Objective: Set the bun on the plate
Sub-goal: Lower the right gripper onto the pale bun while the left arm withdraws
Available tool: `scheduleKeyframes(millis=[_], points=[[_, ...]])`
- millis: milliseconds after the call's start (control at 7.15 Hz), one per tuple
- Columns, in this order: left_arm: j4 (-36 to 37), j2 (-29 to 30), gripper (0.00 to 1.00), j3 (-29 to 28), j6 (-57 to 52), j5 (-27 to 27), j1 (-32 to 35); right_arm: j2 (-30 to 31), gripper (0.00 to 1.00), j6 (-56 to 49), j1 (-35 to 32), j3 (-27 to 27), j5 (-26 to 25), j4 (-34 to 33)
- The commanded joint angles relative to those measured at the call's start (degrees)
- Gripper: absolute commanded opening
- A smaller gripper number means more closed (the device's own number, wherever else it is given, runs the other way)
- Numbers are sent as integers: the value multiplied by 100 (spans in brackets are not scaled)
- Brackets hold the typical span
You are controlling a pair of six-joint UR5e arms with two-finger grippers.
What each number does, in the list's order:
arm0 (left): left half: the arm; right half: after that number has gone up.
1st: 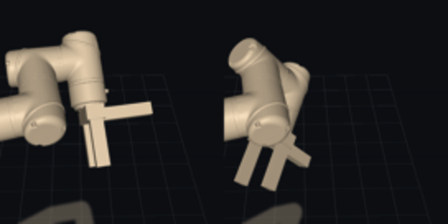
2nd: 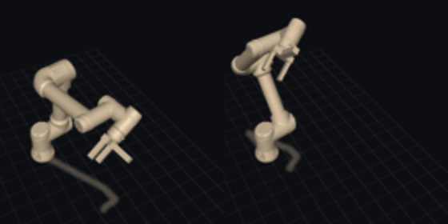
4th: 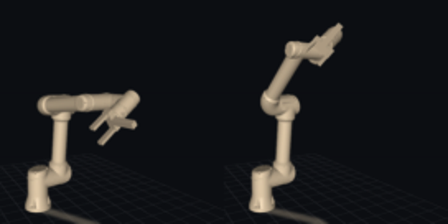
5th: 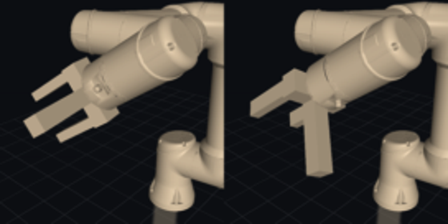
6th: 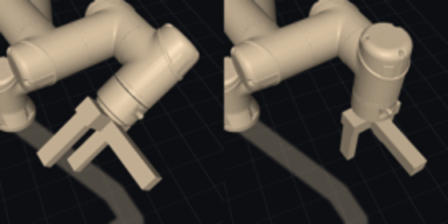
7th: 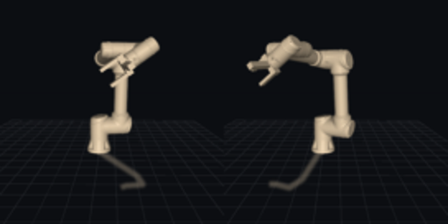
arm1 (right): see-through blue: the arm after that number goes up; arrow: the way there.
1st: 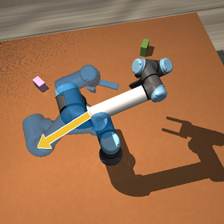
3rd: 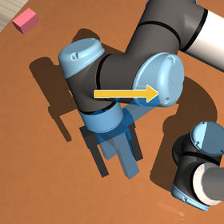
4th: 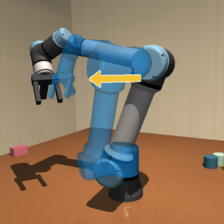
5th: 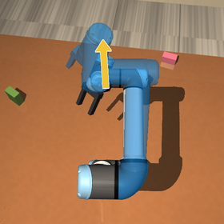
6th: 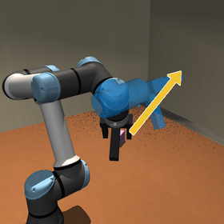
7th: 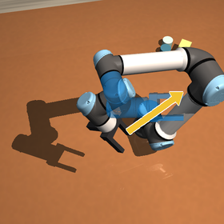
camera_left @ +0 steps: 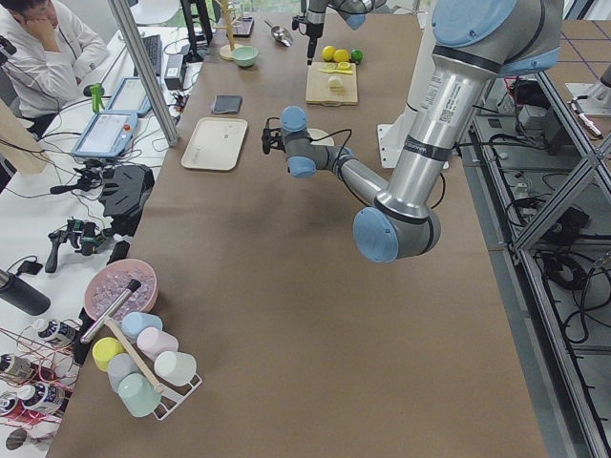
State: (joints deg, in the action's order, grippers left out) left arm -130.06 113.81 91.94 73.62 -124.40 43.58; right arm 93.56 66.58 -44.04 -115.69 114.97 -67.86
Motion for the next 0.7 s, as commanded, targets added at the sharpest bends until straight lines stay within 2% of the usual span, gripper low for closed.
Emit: scheduleKeyframes(millis=[0,140,280,559], points=[[794,-174,98,17,-1588,-908,1218,57,100,495,762,-68,-684,9],[1242,-288,98,26,-2345,-1041,1606,170,100,496,956,-68,-817,175],[1482,-315,98,8,-2701,-1042,1758,528,100,496,1150,-42,-1018,672],[1510,-324,98,26,-2731,-1042,1768,716,99,627,1466,-24,-1282,871]])
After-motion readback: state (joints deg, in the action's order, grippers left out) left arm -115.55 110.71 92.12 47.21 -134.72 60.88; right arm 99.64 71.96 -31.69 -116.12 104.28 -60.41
